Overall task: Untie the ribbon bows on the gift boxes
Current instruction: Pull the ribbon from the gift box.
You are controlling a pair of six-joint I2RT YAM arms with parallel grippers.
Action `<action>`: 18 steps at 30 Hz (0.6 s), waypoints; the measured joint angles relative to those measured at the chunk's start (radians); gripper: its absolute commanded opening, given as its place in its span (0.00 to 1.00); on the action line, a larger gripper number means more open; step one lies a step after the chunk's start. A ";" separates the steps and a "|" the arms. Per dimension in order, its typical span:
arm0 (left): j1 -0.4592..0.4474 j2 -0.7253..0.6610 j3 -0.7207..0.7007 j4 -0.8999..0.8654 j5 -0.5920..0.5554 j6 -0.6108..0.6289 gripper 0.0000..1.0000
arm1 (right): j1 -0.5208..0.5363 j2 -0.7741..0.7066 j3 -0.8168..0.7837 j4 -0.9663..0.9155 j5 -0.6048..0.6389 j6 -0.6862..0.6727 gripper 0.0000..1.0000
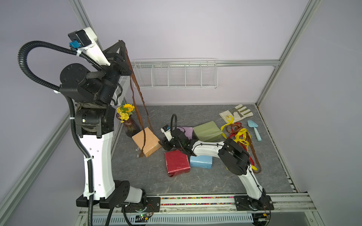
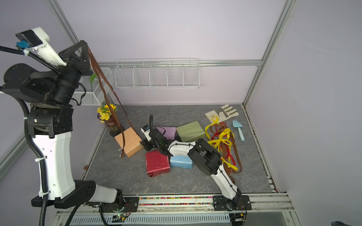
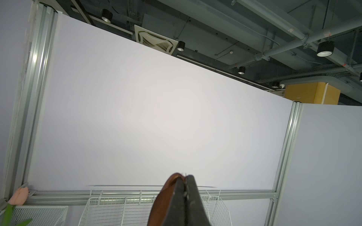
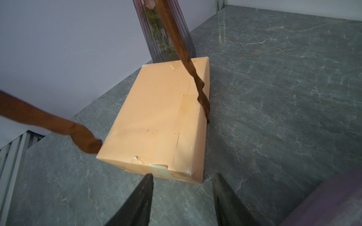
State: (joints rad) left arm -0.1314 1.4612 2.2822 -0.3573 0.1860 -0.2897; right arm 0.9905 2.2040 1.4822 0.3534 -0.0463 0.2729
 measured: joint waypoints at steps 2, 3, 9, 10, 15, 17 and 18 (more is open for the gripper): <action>0.000 0.018 0.020 -0.003 0.006 -0.012 0.00 | 0.002 -0.022 -0.027 -0.002 0.001 -0.008 0.53; 0.000 0.032 0.041 -0.007 0.011 -0.018 0.00 | 0.002 -0.032 -0.037 -0.010 0.000 -0.012 0.53; 0.000 0.149 0.254 -0.021 0.047 -0.066 0.00 | 0.006 -0.086 -0.065 -0.072 -0.001 -0.054 0.55; 0.000 0.164 0.283 -0.017 0.053 -0.077 0.00 | 0.008 -0.104 -0.076 -0.080 -0.003 -0.064 0.56; 0.000 0.183 0.320 -0.002 0.077 -0.122 0.00 | 0.015 -0.223 -0.130 -0.104 0.001 -0.110 0.57; 0.000 0.183 0.317 -0.002 0.087 -0.132 0.00 | 0.017 -0.291 -0.161 -0.113 0.008 -0.131 0.57; 0.000 0.180 0.309 0.000 0.097 -0.137 0.00 | 0.018 -0.326 -0.175 -0.119 0.018 -0.144 0.58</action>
State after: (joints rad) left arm -0.1314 1.6417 2.5916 -0.3569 0.2825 -0.4267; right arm 1.0080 1.8782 1.3071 0.2340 -0.0288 0.1287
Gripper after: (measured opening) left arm 0.050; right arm 0.573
